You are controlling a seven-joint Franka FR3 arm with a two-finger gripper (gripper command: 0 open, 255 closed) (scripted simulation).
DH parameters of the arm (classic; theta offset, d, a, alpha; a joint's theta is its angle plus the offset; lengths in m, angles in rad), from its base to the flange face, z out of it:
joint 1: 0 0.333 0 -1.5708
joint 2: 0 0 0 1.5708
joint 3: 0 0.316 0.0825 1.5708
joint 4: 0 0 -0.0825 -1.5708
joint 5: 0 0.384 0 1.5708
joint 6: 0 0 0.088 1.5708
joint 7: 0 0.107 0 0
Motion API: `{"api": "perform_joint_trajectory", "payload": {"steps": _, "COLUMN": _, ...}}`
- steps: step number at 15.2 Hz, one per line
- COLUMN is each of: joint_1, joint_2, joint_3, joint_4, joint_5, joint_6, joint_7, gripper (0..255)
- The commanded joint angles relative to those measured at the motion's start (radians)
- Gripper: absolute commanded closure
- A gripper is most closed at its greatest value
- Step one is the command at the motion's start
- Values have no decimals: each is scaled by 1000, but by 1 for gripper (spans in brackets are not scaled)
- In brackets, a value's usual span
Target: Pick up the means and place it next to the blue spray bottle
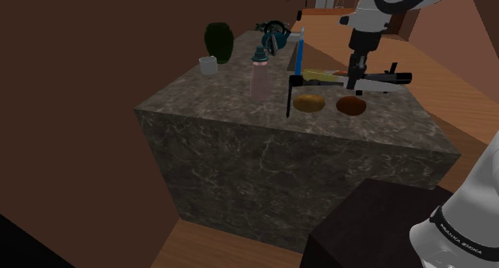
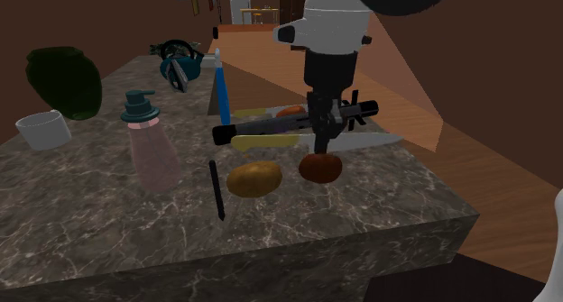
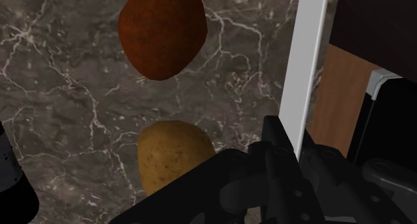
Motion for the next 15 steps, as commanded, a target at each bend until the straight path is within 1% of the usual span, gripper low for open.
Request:
{"api": "perform_joint_trajectory", "payload": {"steps": 1, "joint_1": 1, "joint_2": -4, "joint_3": 4, "joint_4": 24, "joint_5": 2, "joint_6": -29, "joint_7": 1, "gripper": 255}}
{"api": "perform_joint_trajectory", "payload": {"steps": 15, "joint_1": 9, "joint_2": -4, "joint_3": 22, "joint_4": 212, "joint_5": 16, "joint_6": -216, "joint_7": -1, "gripper": 255}}
